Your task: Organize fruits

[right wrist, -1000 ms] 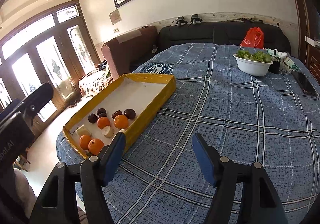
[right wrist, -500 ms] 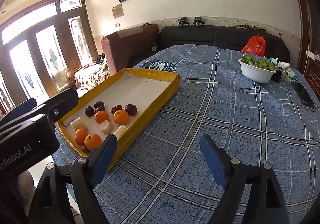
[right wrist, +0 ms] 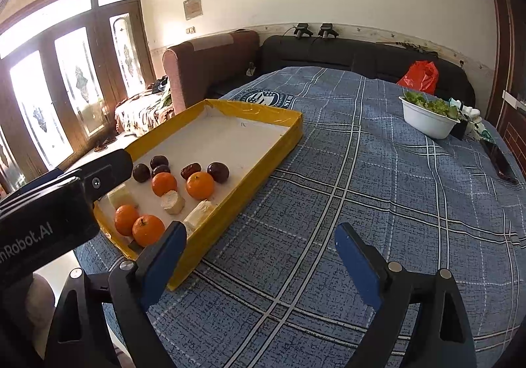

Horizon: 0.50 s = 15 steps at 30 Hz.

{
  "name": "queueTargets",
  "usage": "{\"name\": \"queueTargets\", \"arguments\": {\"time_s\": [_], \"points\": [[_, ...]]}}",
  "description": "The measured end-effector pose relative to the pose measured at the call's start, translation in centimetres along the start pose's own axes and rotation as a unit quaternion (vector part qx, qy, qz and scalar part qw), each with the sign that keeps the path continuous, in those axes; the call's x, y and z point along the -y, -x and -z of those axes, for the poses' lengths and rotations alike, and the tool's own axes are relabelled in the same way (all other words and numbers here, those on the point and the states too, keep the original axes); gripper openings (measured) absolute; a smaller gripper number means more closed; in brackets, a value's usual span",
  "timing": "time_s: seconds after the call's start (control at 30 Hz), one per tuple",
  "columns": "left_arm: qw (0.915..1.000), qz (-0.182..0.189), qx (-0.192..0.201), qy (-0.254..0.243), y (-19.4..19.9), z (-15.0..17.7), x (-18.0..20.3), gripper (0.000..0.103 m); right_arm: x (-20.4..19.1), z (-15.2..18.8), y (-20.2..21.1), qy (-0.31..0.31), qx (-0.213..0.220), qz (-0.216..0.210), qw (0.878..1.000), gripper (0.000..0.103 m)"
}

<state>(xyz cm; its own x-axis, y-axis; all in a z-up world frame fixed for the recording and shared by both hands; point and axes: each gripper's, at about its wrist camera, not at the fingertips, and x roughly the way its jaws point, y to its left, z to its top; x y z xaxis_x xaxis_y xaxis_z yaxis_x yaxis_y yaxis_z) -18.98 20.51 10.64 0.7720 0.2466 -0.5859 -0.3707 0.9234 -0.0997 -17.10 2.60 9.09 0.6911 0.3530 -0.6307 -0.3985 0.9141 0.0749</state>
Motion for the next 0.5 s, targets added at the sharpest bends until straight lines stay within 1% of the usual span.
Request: {"name": "queueTargets", "arguments": {"time_s": [0.27, 0.5], "points": [[0.9995, 0.006, -0.018, 0.024, -0.9, 0.0, -1.7, 0.103, -1.6, 0.1, -1.2, 0.017, -0.015, -0.001, 1.000, 0.095], [0.9990, 0.007, -0.029, 0.034, -1.3, 0.3, -2.2, 0.103, -2.5, 0.4, -1.8, 0.027, -0.023, 0.000, 0.999, 0.095]]}}
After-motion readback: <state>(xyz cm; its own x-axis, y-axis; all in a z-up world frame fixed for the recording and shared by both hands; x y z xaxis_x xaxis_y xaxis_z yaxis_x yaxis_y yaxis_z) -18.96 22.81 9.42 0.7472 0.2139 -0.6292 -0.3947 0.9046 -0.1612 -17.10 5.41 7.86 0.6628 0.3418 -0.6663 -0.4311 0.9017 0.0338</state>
